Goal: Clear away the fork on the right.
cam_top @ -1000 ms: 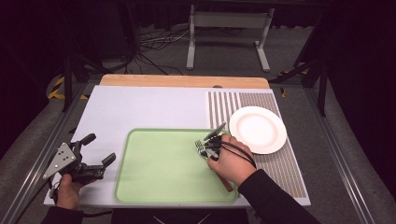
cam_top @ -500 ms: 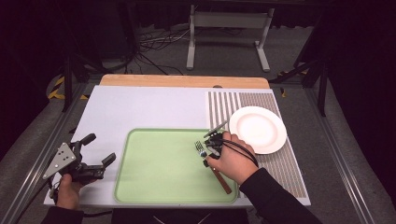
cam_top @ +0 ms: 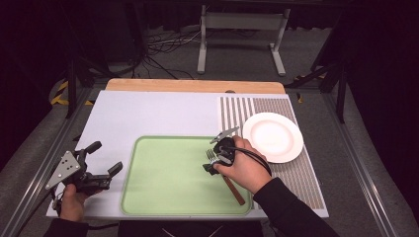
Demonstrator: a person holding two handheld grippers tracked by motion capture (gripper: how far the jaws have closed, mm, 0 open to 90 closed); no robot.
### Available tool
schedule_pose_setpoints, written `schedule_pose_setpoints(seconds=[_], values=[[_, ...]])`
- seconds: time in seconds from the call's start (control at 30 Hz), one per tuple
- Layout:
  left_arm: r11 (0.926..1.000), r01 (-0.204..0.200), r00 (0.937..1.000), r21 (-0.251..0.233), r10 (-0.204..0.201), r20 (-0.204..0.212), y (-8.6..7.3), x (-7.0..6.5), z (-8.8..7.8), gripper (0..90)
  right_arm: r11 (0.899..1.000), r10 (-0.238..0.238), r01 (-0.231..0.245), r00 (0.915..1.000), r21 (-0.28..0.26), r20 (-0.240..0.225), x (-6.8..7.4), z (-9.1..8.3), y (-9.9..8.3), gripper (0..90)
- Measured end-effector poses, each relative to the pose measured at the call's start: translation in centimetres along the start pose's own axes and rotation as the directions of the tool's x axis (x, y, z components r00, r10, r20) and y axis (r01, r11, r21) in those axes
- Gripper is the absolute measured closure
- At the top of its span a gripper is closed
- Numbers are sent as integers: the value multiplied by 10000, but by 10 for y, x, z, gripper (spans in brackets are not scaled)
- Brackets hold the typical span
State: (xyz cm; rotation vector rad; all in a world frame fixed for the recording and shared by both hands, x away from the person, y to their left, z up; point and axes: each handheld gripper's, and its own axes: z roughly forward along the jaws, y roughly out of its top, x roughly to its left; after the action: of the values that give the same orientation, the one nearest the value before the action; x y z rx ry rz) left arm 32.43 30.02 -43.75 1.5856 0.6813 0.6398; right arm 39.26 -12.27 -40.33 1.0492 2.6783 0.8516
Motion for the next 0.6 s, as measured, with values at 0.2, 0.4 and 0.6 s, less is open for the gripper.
schedule_pose_setpoints(seconds=[0.2, 0.4, 0.6], values=[[10000, -9, 10000, 5, 9, -7, 0, 0, 0, 1, 9987, -378, 353, 9967, -356, -718, 0, 8, -1, 329], [10000, -18, 10000, 3, 18, -4, 0, 0, 0, 1, 9971, -755, 763, 9923, 48, -981, -3, 16, -5, 651], [10000, -6, 10000, -12, 6, 3, 0, 0, 0, 1, 9935, -1122, 1137, 9892, 108, -941, -8, 24, -7, 865]])
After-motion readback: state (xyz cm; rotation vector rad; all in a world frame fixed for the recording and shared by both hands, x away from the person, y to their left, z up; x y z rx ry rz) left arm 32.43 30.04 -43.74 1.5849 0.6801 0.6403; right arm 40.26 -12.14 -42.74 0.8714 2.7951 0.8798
